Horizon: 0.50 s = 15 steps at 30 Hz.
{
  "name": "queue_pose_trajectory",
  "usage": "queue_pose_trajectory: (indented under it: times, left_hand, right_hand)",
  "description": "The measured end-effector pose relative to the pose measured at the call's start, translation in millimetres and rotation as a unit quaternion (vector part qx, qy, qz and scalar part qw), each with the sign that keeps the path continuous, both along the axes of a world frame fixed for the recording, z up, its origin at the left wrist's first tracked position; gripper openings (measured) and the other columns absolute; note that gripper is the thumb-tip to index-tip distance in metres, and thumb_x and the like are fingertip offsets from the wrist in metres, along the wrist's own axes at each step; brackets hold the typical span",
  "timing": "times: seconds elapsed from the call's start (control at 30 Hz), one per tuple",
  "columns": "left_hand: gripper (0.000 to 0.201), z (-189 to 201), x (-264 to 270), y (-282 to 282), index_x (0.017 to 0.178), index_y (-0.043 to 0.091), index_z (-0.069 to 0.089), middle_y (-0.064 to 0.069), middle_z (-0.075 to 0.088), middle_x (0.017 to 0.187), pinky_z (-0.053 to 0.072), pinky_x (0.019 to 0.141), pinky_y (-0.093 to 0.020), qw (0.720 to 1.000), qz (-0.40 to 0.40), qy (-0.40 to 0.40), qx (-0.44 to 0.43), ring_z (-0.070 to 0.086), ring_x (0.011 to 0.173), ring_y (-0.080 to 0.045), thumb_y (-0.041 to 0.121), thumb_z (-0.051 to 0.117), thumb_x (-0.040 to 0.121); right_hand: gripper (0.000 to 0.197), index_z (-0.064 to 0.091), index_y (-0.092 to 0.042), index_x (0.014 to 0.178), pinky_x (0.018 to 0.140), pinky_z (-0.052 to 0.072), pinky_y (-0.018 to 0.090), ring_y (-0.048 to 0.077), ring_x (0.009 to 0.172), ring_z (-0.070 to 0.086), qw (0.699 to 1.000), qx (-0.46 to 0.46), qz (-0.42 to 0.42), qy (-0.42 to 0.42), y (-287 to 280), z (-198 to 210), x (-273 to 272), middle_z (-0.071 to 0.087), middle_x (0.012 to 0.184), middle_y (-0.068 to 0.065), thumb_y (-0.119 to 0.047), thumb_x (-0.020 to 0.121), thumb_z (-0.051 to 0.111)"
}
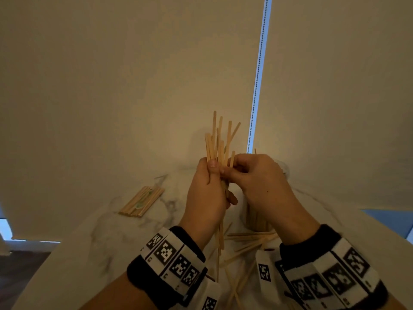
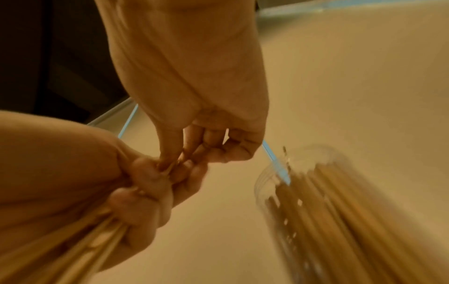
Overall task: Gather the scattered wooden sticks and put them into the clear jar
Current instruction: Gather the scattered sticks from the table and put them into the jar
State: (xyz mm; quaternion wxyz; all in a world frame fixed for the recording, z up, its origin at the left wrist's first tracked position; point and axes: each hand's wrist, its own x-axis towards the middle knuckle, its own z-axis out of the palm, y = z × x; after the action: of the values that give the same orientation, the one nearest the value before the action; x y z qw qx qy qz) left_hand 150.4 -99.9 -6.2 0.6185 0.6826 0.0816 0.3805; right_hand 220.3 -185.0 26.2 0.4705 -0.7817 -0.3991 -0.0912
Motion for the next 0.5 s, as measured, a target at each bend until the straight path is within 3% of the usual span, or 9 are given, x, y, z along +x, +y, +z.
queue_pose_trajectory:
  times: [0.17, 0.23, 0.27, 0.37, 0.43, 0.5]
  left_hand:
    - [0.036, -2, 9, -3, 0.096, 0.012, 0.052, 0.004, 0.044, 0.059, 0.031, 0.042, -0.021, 0.999, -0.035, -0.028, -0.031, 0.035, 0.044, -0.007, 0.036, 0.029, 0.110]
    - [0.037, -2, 8, -3, 0.104, 0.008, 0.054, 0.003, 0.042, 0.061, 0.030, 0.042, -0.020, 0.997, -0.053, -0.043, -0.041, 0.033, 0.045, -0.006, 0.035, 0.029, 0.110]
    - [0.039, -2, 7, -4, 0.108, 0.007, 0.054, 0.002, 0.042, 0.062, 0.029, 0.042, -0.020, 0.996, -0.061, -0.050, -0.046, 0.033, 0.045, -0.006, 0.036, 0.028, 0.109]
    - [0.037, 0, 2, -7, 0.100, 0.011, 0.053, 0.001, 0.039, 0.063, 0.028, 0.041, -0.019, 0.993, -0.091, -0.052, -0.055, 0.030, 0.046, -0.006, 0.039, 0.030, 0.109]
    - [0.035, 1, 1, -12, 0.093, 0.016, 0.051, 0.000, 0.035, 0.064, 0.026, 0.040, -0.018, 0.989, -0.128, -0.041, -0.060, 0.028, 0.046, -0.007, 0.040, 0.031, 0.108]
    - [0.034, 1, 0, -15, 0.094, 0.016, 0.051, -0.001, 0.033, 0.063, 0.025, 0.040, -0.018, 0.984, -0.161, -0.031, -0.062, 0.027, 0.046, -0.008, 0.041, 0.032, 0.107]
  right_hand:
    - [0.031, 0.063, -0.025, 0.077, 0.074, 0.041, 0.028, 0.007, 0.079, 0.052, 0.985, -0.148, -0.005, -0.090, -7, 8, 0, 0.050, 0.087, -0.006, -0.037, 0.102, 0.048]
    - [0.014, 0.064, -0.032, 0.089, 0.073, 0.042, 0.026, 0.006, 0.082, 0.054, 0.990, -0.108, -0.024, -0.090, -11, 13, 1, 0.052, 0.093, -0.009, -0.042, 0.096, 0.057]
    - [0.015, 0.062, -0.035, 0.103, 0.074, 0.045, 0.025, 0.005, 0.085, 0.056, 0.995, -0.067, -0.032, -0.074, -14, 15, 2, 0.054, 0.099, -0.011, -0.044, 0.091, 0.064]
    - [0.079, 0.033, -0.032, 0.147, 0.084, 0.054, 0.025, 0.004, 0.102, 0.062, 0.997, 0.047, 0.041, 0.039, -22, 24, 5, 0.055, 0.122, -0.014, -0.026, 0.083, 0.079]
    - [0.089, 0.021, -0.028, 0.155, 0.083, 0.058, 0.025, 0.005, 0.102, 0.067, 0.982, 0.098, 0.131, 0.098, -27, 29, 4, 0.060, 0.123, -0.013, -0.007, 0.087, 0.074]
    - [0.073, 0.036, -0.020, 0.151, 0.080, 0.060, 0.032, 0.014, 0.093, 0.072, 0.977, 0.112, 0.155, 0.095, -30, 33, 5, 0.069, 0.112, -0.004, 0.003, 0.089, 0.068]
